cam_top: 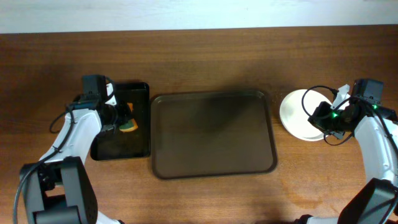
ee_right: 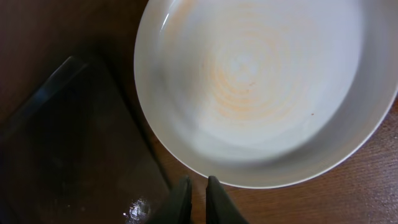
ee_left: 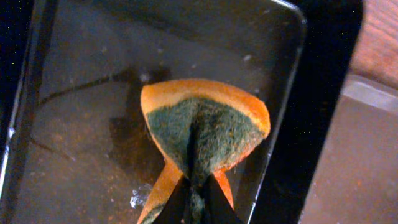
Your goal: Clean dirty plates on tray and stack at the side
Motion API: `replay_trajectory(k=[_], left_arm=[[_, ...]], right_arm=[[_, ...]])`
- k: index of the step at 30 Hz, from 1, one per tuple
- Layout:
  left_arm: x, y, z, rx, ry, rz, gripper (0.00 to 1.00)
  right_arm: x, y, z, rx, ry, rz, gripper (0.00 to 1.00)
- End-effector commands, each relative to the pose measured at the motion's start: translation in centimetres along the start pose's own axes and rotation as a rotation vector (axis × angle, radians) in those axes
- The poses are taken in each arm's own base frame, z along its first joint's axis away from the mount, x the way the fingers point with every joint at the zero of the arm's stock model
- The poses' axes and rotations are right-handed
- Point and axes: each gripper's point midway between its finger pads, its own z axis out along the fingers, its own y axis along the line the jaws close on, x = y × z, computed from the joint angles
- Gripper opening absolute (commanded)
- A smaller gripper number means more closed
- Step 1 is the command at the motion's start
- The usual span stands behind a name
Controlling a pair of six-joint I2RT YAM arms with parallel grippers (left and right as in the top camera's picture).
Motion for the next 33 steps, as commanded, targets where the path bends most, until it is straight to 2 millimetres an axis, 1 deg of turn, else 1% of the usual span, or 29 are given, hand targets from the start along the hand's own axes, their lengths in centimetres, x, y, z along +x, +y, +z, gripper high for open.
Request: replay_trajectory(k=[1,2,3,4,5,6,7,8,9,10,11,12,13,14,15,16,17,18,19,21,22,24,26,27,29,30,31,33], left_arm=[[-0.3,1.8,0.2,-0.082,-0.057,-0.09,0.01],[-0.5,2.0,0.2,-0.093,-0.065,-0.09,0.09],[-0.5,2.0,0.2,-0.093,-0.066,-0.086,0.38],[-0.5,2.0,0.2,-0.093,-0.066,-0.06,0.53],[-0.9,1.3,-0.2,-0.069,-0.071,0.07,0.6],[-1.1,0.5,-0.9,-0.033,-0.078,0.166,0.61],[-1.5,0.1,-2.1,-0.021,-0.11,0.216,0.6],[-2.0,-0.2,-3.1,-0.016,-0.139,0.234,0.56],[-2.2,-0.9,-4.0,0.008,-0.161,0.24,0.29],[-1.3,-2.2,-4.3,0.064,-0.139,0.256,0.0],[-0.2,-2.7,-4.1,0.069,-0.101,0.269,0.0],[1.0,-3.1,-4.0,0.069,-0.057,0.281,0.04],[2.6,-3.4,-3.8,0.066,-0.002,0.297,0.43],[3.5,-3.5,-3.8,0.062,0.035,0.303,0.97],[4.8,-2.9,-3.8,0.034,0.087,0.298,1.0],[6.5,-1.0,-4.1,-0.052,0.163,0.288,1.0],[8.2,0.1,-4.5,-0.093,0.239,0.28,1.0],[9.8,0.8,-5.1,-0.114,0.309,0.273,1.0],[10.7,1.1,-5.7,-0.124,0.331,0.271,1.0],[11.0,1.1,-7.0,-0.106,0.252,0.281,1.0],[11.1,0.9,-8.1,-0.083,0.159,0.292,1.0],[10.9,0.5,-10.3,-0.036,-0.015,0.31,1.0],[10.6,-0.1,-14.1,0.017,-0.243,0.339,1.0],[10.5,-0.3,-15.3,0.035,-0.315,0.345,1.0],[10.3,-0.8,-19.2,0.075,-0.507,0.358,1.0],[10.4,-1.0,-20.1,0.088,-0.546,0.362,1.0],[10.5,-1.0,-20.1,0.088,-0.549,0.362,1.0],[10.5,-0.9,-20.1,0.087,-0.545,0.362,1.0]], right_arm=[[-0.3,0.5,-0.2,-0.025,-0.004,-0.014,0.11],[-0.3,0.5,-0.2,-0.025,-0.003,-0.014,0.11],[-0.3,0.5,-0.2,-0.025,-0.003,-0.014,0.11],[-0.2,0.6,-0.2,-0.029,0.0,-0.014,0.12],[0.0,1.1,-0.1,-0.047,0.011,-0.043,0.14],[0.3,1.9,0.1,-0.061,0.02,-0.078,0.17],[0.8,3.2,0.3,-0.071,0.032,-0.139,0.2],[1.1,4.3,0.4,-0.08,0.043,-0.188,0.2],[1.4,5.7,0.3,-0.092,0.05,-0.228,0.21],[1.6,7.1,0.3,-0.105,0.054,-0.278,0.2],[2.2,8.4,0.4,-0.117,0.063,-0.331,0.2],[3.1,9.7,0.4,-0.13,0.077,-0.424,0.21],[4.4,10.6,0.5,-0.136,0.108,-0.502,0.28],[5.8,10.9,0.6,-0.126,0.151,-0.545,0.55],[6.5,10.0,0.6,-0.057,0.181,-0.55,0.98],[6.9,8.9,0.4,0.01,0.2,-0.537,0.98],[7.1,7.9,-0.2,0.068,0.205,-0.5,0.98],[7.5,7.8,-1.4,0.076,0.195,-0.499,0.98],[7.4,8.1,-2.3,0.069,0.165,-0.5,0.99],[6.7,8.6,-5.0,0.072,0.053,-0.51,0.98],[6.5,9.1,-6.5,0.053,-0.017,-0.526,0.98],[6.6,9.4,-8.0,0.027,-0.1,-0.542,0.98],[8.0,9.1,-9.8,-0.009,-0.216,-0.565,0.98],[8.5,8.9,-10.5,-0.022,-0.259,-0.573,0.98],[10.0,8.4,-12.4,-0.054,-0.36,-0.591,0.98],[10.6,8.3,-13.2,-0.063,-0.389,-0.594,0.98],[10.6,8.3,-13.4,-0.065,-0.396,-0.596,0.98],[10.6,8.3,-13.1,-0.061,-0.383,-0.594,0.98]])
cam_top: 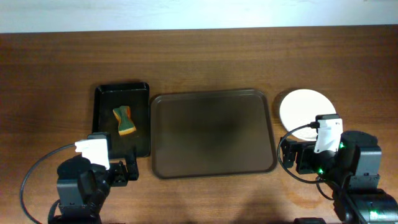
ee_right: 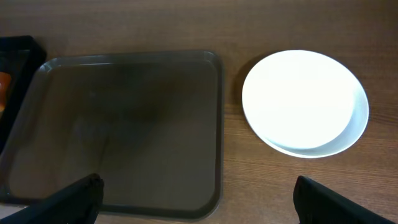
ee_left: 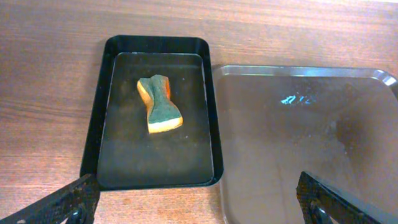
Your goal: Clean dirty plates on tray and stack at the side
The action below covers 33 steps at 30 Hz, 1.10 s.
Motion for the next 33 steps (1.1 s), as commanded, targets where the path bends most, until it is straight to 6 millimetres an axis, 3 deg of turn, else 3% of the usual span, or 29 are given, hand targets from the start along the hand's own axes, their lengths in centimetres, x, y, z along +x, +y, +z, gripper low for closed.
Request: replay_trajectory(k=[1,7,10,14,19,24,25,27,30,33], left_arm=[[0.3,0.0,0.1,0.003,0.006,0.015,1.0],[0.3,0.0,0.1,0.003,0.007,0.015,1.0],[0.3,0.0,0.1,0.003,0.007,0.015,1.0],[0.3,0.0,0.1,0.003,0.007,0.015,1.0],[0.3,0.0,0.1,0.003,0.007,0.015,1.0],[0.3,0.0,0.1,0.003,0.006,0.015,1.0],[0.3,0.0,0.1,0.003,0.007,0.015,1.0],[0.3,0.0,0.1,0.003,0.007,0.015,1.0],[0.3,0.0,0.1,0.003,0.007,0.015,1.0],[0.3,0.0,0.1,0.003,0.007,0.015,1.0]], right_arm=[[0.6,-0.2,0.7,0.008,0.033,0.012,0.98],[1.7,-0.7,3.1,0.012,0.146,0.032,0.98],[1.3,-0.5,2.1,0.012,0.098,0.023,0.98],[0.7,-0.4,0.4,0.014,-0.182,-0.029,0.98],[-1.5,0.0,-1.4,-0.005,-0.679,-0.114,0.98],[-0.7,-1.1,0.6,0.027,-0.893,-0.131,0.98],[0.1,-1.6,1.8,0.042,-0.882,-0.122,0.98],[3.5,-2.9,5.4,0.08,-0.694,-0.085,0.98],[4.1,-1.6,5.9,0.027,-0.664,-0.104,0.98],[4.1,-1.5,5.9,0.024,-0.664,-0.105,0.98]])
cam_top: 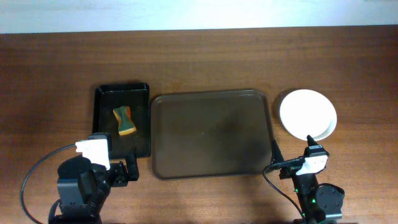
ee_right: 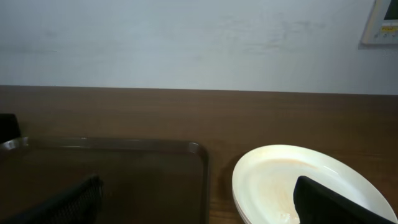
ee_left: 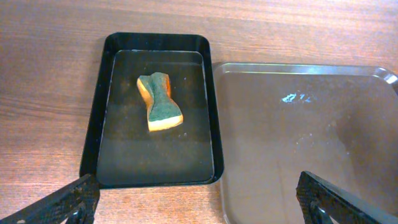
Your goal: Clean dirty plates on tray and stack at the side
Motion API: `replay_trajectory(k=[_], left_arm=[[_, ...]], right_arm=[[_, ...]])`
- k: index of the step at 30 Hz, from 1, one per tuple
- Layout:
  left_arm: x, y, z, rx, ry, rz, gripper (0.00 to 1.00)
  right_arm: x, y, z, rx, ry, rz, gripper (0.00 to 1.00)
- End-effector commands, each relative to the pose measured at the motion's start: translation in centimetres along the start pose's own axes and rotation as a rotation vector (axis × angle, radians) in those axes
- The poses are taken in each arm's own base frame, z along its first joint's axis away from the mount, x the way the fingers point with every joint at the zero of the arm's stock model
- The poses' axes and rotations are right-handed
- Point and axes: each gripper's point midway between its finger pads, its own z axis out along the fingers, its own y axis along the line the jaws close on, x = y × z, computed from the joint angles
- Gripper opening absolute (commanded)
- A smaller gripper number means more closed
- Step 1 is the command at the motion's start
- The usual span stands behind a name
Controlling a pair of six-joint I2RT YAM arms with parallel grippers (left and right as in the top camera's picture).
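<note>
The brown tray [cam_top: 211,134] lies mid-table with nothing on it. Right of it, white plates [cam_top: 308,115] sit stacked on the wood; the top plate [ee_right: 298,183] shows a faint orange smear. An orange-and-green sponge [ee_left: 160,102] lies loose in the small black tray [ee_left: 93,124] on the left. My left gripper [ee_left: 199,208] hangs open at the near edge, fingers [ee_left: 68,202] wide apart, holding nothing. At the near right, my right gripper [ee_right: 199,205] is open too, one of its fingers [ee_right: 336,199] overlapping the plates in its view.
Both arms [cam_top: 93,174] [cam_top: 311,168] are drawn back at the table's front edge. A pale wall [ee_right: 186,43] stands behind the table's far edge. Bare wood surrounds the trays and plates.
My right arm has drawn further back at the front edge. Its camera now looks level across the table to the wall, not down on the tray. The left arm, sponge and plates are unchanged.
First my left gripper was shut on the sponge over the black tray, and my right gripper's jaws stood close together at the plates' rim. Then both arms were back at the front edge, open, the sponge lying in the black tray. Now the right arm sits lower.
</note>
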Motion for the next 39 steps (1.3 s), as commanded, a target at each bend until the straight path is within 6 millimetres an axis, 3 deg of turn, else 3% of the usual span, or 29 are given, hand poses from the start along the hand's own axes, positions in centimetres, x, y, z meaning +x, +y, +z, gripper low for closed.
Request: replay_trajectory(k=[1,13,17,21,23,27,28,30,39], left_arm=[[0.1,-0.1,0.0,0.004,0.002,0.016,1.0],[0.2,-0.1,0.0,0.004,0.002,0.015,1.0],[1.3,0.7,-0.1,-0.033,-0.023,0.017,1.0],[2.1,0.8,1.4,-0.013,-0.23,0.029,1.0],[1.3,0.5,2.4,0.018,-0.433,0.045,1.0],[-1.4,0.3,2.2,0.041,-0.746,0.067,1.0],[-0.8,0.4,2.7,0.04,-0.719,0.066,1.0],[2.4,0.8,5.1,0.035,-0.556,0.026,1.0],[2.2,0.9,5.0,0.033,-0.565,0.025,1.0]], right_arm=[[0.2,0.0,0.0,0.005,0.002,0.005,0.98],[0.2,0.0,0.0,0.005,0.002,0.005,0.98],[0.2,0.0,0.0,0.005,0.002,0.005,0.98],[0.2,0.0,0.0,0.005,0.002,0.005,0.98],[0.2,0.0,0.0,0.005,0.002,0.004,0.98],[0.2,0.0,0.0,0.005,0.002,0.005,0.98],[0.2,0.0,0.0,0.005,0.002,0.004,0.98],[0.2,0.0,0.0,0.005,0.002,0.005,0.98],[0.2,0.0,0.0,0.005,0.002,0.005,0.98]])
